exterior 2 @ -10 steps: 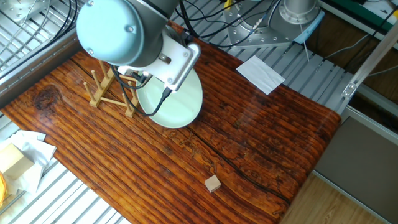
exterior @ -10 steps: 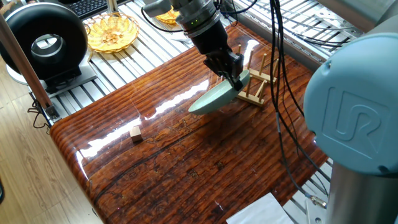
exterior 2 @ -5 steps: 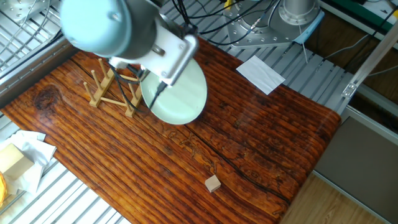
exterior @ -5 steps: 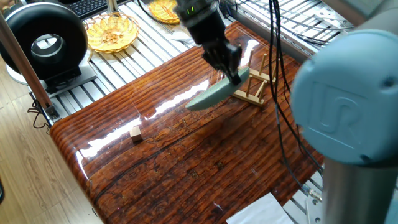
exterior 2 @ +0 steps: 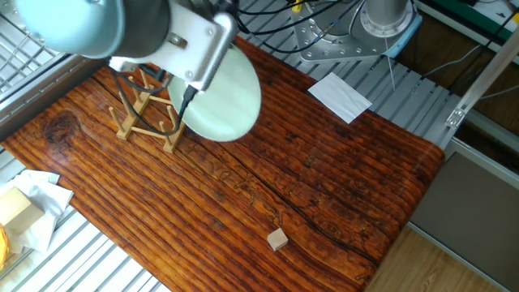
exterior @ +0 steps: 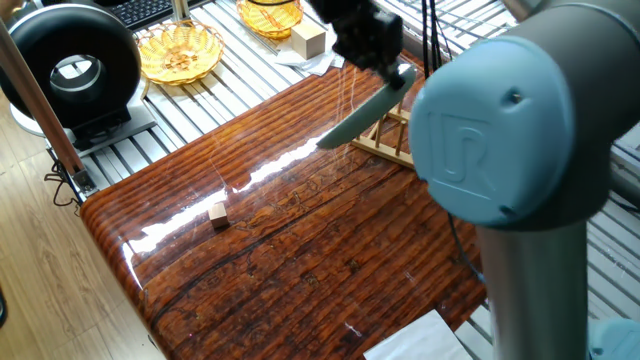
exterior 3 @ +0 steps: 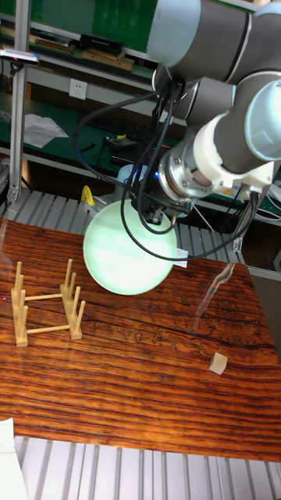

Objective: Put the dish on the dish rack

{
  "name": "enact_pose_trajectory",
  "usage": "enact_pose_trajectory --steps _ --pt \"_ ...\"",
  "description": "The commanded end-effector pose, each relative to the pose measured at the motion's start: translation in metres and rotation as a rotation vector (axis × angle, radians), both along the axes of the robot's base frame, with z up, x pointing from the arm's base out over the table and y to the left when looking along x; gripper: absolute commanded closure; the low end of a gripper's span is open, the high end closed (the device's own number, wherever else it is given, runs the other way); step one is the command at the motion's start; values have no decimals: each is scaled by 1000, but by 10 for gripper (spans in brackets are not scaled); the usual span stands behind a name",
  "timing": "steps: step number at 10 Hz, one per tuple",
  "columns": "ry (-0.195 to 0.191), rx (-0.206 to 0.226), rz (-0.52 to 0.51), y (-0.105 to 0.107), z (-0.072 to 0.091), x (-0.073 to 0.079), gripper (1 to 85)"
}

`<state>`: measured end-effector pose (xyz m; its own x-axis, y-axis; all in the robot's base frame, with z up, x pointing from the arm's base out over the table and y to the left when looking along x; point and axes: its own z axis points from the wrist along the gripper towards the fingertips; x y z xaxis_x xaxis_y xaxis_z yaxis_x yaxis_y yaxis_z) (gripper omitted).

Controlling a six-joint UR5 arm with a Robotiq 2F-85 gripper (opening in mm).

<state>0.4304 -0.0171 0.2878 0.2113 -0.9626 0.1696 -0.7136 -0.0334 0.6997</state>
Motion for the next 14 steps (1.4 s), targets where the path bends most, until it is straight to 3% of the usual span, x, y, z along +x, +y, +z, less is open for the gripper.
enact_pose_trajectory --steps 1,4,5,7,8,14 --pt "64 -10 126 -31 19 2 847" --pt "77 -95 265 -72 26 14 847" --pt "82 -99 290 -85 18 14 847" --pt "88 -71 312 -98 -3 6 847" --pt "94 -68 319 -104 -5 1 847" --pt "142 -62 395 -149 15 -3 847"
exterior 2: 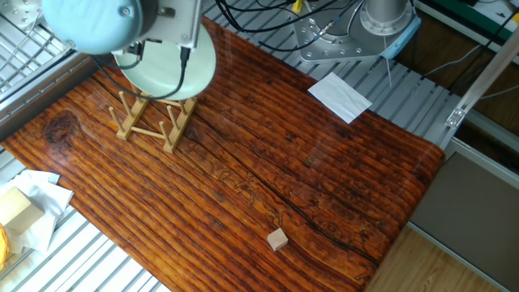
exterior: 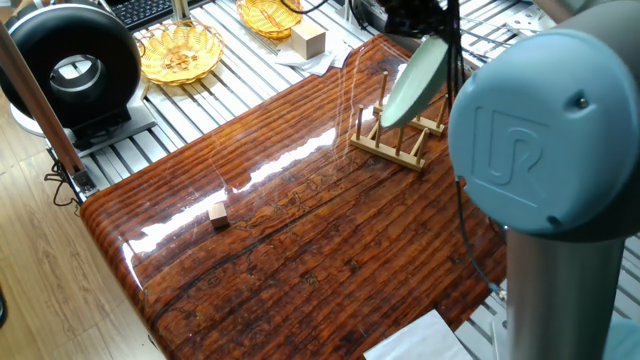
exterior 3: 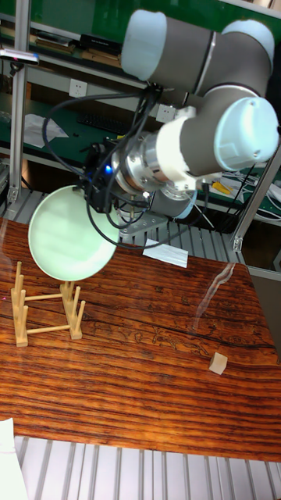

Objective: Put the dish on the dish rack

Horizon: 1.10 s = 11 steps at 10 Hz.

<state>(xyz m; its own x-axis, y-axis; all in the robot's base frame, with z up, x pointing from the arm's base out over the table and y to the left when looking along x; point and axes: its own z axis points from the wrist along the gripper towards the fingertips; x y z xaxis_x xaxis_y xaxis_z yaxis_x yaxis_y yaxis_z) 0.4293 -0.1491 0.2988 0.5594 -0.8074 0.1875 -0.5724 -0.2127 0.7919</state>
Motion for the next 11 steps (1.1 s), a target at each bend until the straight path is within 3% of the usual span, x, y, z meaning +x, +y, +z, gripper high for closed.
enact_pose_trajectory --steps 1,3,7,11 --pt "29 17 42 -24 6 -3 847" --pt "47 19 47 -30 8 -5 847" --pt "80 72 33 -30 -6 -5 847" --pt "104 77 -40 -19 -1 -18 847"
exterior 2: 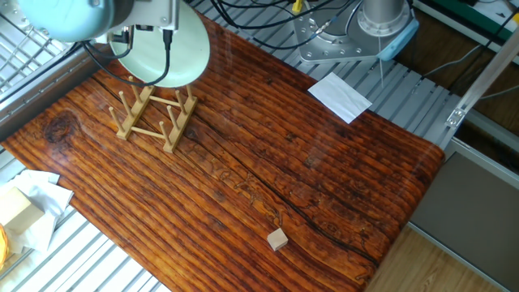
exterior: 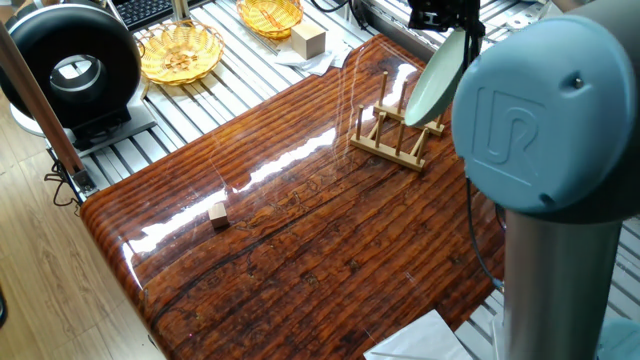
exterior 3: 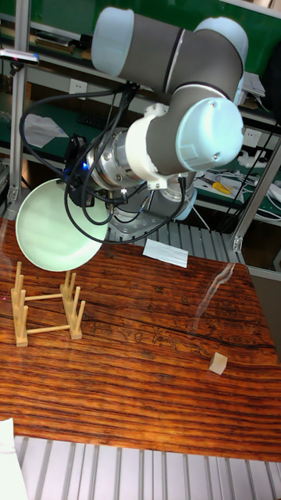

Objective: Put the dish on the dish rack

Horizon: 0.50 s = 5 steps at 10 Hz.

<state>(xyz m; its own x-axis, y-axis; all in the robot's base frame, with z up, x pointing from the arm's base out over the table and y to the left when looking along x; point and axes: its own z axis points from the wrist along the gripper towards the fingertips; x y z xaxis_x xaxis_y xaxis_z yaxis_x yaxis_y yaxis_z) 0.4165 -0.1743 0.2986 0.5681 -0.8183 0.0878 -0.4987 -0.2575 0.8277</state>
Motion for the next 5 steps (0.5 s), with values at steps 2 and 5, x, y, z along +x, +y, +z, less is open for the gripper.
enact_pose_trajectory --steps 2,5 --pt "11 17 -44 8 -2 -5 847" --pt "19 14 -25 3 0 -4 847"
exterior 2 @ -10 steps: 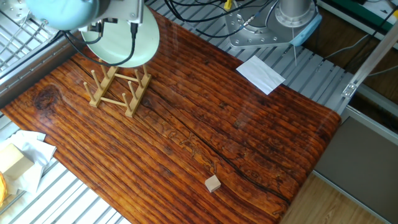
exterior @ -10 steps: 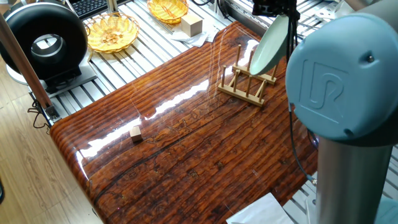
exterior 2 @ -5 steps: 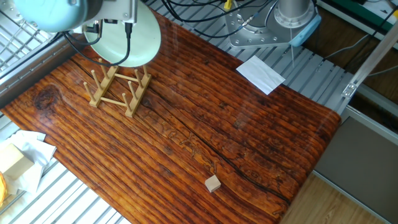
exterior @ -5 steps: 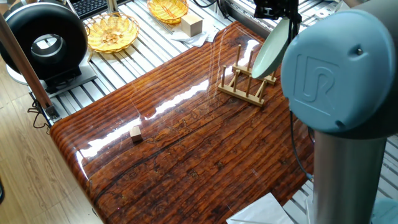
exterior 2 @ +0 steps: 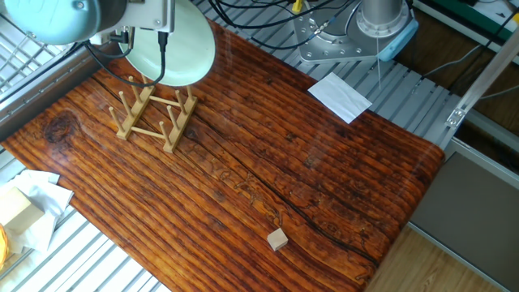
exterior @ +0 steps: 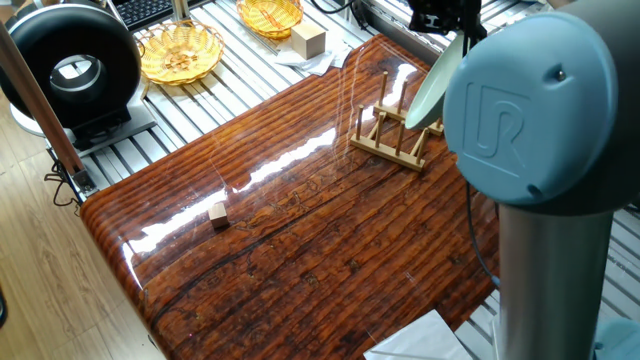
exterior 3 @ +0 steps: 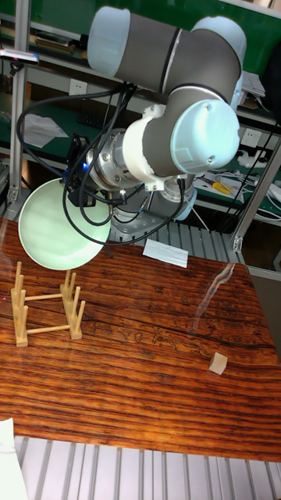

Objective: Put the dish on the dish rack

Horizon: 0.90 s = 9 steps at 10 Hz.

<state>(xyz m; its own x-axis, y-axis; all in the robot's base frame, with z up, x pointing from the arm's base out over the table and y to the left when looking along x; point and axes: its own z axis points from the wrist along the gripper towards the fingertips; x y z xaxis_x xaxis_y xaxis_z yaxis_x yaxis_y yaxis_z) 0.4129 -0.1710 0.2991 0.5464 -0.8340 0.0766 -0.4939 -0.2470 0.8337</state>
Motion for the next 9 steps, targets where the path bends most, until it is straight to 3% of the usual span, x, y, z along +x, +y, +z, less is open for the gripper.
enact_pose_trajectory --steps 1,9 --pt "6 7 11 -2 0 0 847" --pt "-7 7 40 -15 -11 0 847"
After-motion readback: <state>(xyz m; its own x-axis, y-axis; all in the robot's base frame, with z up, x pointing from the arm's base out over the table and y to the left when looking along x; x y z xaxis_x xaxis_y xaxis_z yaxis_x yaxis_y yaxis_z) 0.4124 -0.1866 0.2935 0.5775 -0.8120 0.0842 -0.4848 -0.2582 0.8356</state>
